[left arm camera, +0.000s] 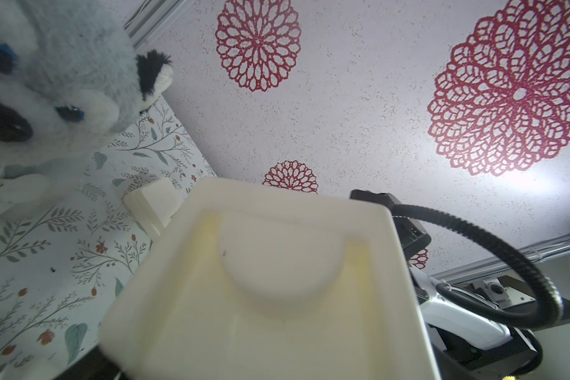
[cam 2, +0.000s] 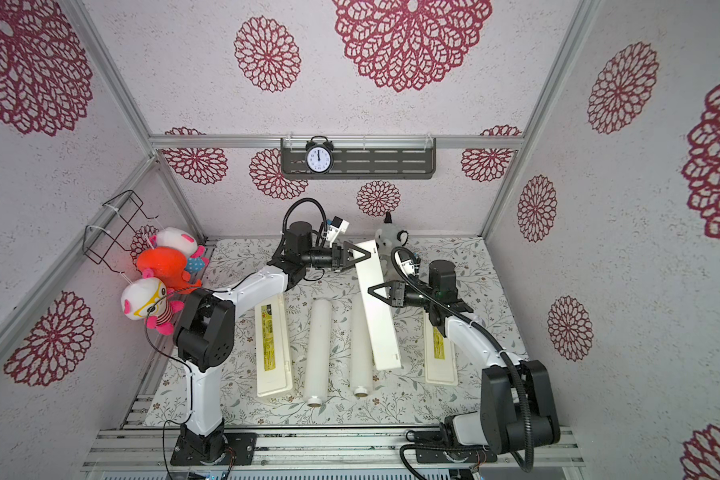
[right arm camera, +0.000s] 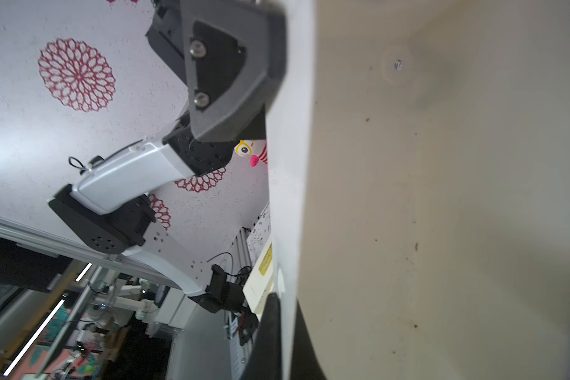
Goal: Put plastic wrap rolls into dispensers
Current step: Place the plastic wrap cutting box at the center of the board.
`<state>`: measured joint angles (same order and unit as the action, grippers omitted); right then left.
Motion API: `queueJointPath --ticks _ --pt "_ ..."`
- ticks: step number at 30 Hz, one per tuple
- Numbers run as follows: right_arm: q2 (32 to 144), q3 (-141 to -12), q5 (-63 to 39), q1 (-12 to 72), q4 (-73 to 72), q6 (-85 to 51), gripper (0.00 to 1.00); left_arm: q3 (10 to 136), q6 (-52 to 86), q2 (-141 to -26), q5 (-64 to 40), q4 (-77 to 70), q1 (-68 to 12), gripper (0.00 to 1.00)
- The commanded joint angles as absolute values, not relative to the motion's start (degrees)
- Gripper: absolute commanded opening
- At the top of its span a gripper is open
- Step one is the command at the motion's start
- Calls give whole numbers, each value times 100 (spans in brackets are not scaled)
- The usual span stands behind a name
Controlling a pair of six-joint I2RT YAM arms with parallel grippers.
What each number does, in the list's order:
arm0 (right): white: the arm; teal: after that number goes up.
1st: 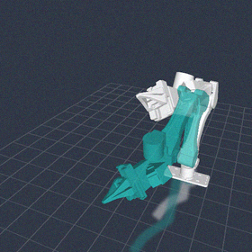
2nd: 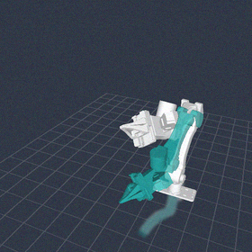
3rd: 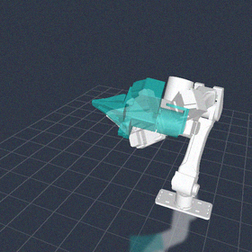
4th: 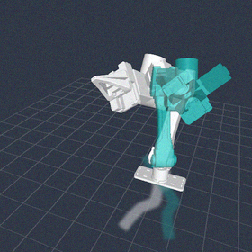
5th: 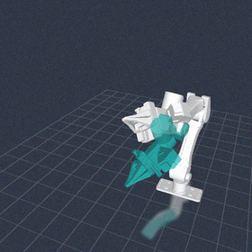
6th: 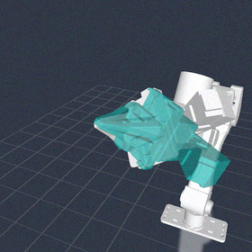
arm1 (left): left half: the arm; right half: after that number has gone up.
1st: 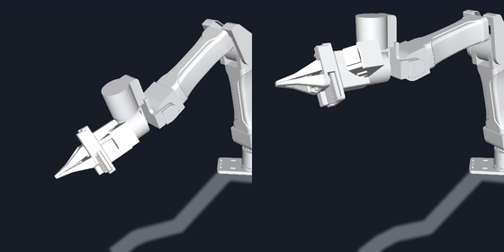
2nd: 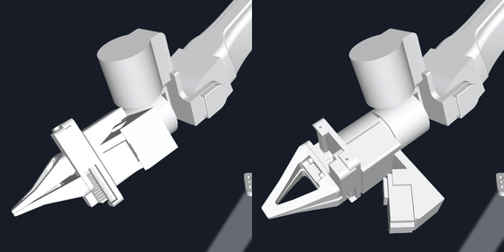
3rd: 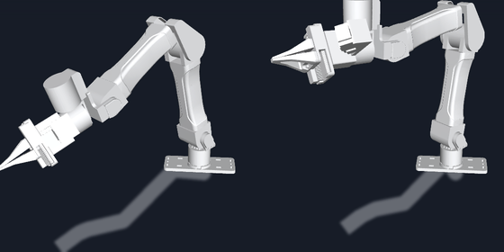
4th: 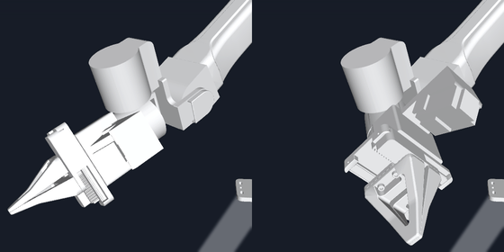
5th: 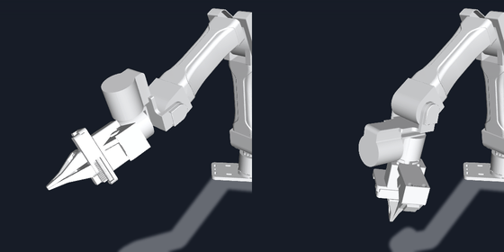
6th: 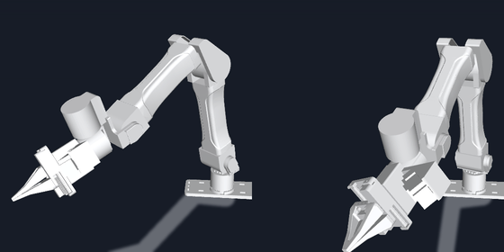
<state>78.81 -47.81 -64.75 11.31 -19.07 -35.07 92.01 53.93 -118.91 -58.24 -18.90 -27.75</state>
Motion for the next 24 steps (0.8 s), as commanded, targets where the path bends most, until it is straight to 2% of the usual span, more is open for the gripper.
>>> queueJointPath --ticks 1,6,14,20,24 --pt "7924 -4716 -6440 1115 -2455 -3883 0 9287 5986 -11855 -6222 -2753 -2772 98" --pt "7808 -4607 -6382 949 -2293 -3873 0 9190 6559 -11831 -6219 -3521 -2542 98" --pt "7626 -4433 -6077 662 -1593 -3577 0 9369 6755 -11751 -5814 -3548 -1945 98" --pt "7637 -4499 -5657 579 -1126 -3380 0 9157 6101 -11471 -5427 -2655 -1801 98" --pt "7762 -4785 -4931 592 -159 -2943 0 9088 5564 -11351 -5061 -1741 -1827 98"
